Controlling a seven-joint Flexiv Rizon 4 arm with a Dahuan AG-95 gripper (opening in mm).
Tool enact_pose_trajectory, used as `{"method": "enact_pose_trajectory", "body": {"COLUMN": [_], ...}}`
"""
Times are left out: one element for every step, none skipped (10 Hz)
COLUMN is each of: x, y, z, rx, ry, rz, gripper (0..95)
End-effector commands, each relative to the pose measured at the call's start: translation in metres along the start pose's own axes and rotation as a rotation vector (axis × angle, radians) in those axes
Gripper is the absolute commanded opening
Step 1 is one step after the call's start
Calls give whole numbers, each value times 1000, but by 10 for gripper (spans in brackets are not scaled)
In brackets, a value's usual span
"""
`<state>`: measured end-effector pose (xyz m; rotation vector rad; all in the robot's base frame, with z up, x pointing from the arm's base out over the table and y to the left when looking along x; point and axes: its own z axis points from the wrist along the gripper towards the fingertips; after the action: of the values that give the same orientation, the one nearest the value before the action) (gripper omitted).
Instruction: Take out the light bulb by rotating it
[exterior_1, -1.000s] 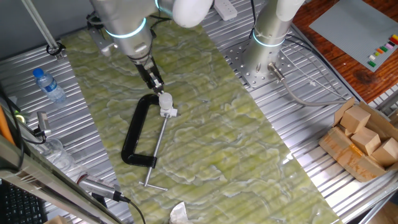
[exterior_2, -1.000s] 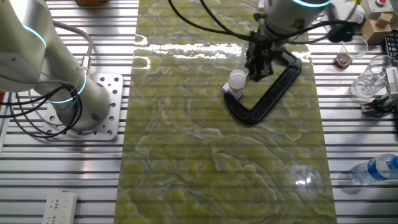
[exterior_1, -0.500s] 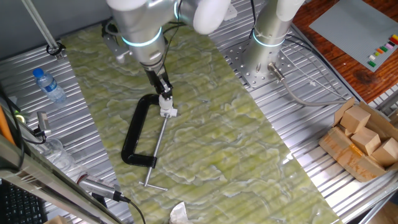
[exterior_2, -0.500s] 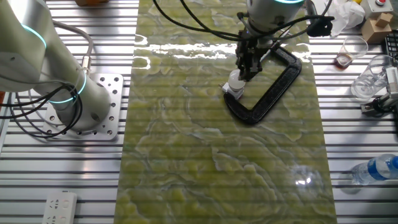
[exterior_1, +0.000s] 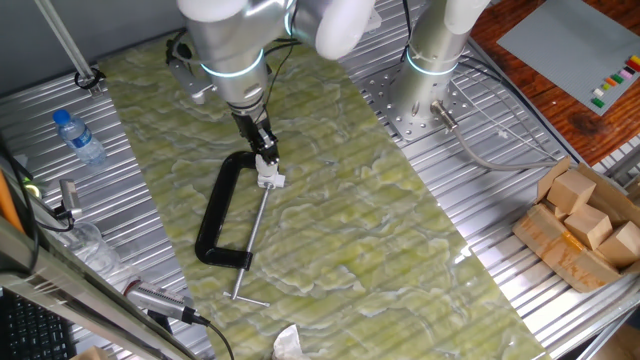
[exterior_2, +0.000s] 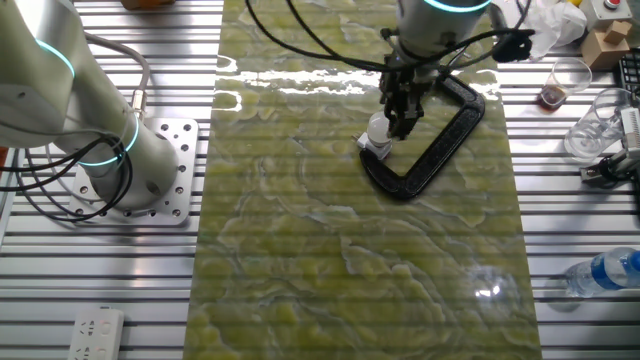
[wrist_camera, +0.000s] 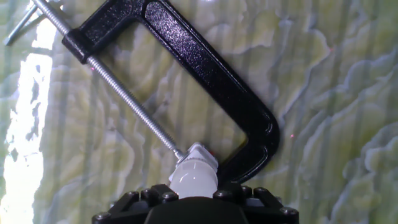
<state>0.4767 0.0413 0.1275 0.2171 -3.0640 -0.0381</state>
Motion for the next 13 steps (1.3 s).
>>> {"method": "enact_pose_trajectory", "body": {"x": [-4, -4, -4, -5, -5, -5, -5, -5, -5, -5, -4, -4, -3], "y": [-1, -2, -2, -2, -1, -1, 0, 0, 0, -1, -1, -1, -1], "z": [5, 8, 9, 10, 11, 14, 15, 16, 18, 21, 25, 28, 32], "rx": [-2, -4, -5, -7, -7, -7, -8, -8, -8, -8, -10, -10, -10], "ry": [1, 1, 3, 3, 4, 3, 0, 1, 0, -1, -1, 0, 0], "rz": [-3, -5, 0, -1, -1, 3, 21, 32, 34, 43, 57, 65, 73], "gripper": [570, 570, 570, 570, 570, 570, 570, 570, 570, 570, 570, 570, 570]}}
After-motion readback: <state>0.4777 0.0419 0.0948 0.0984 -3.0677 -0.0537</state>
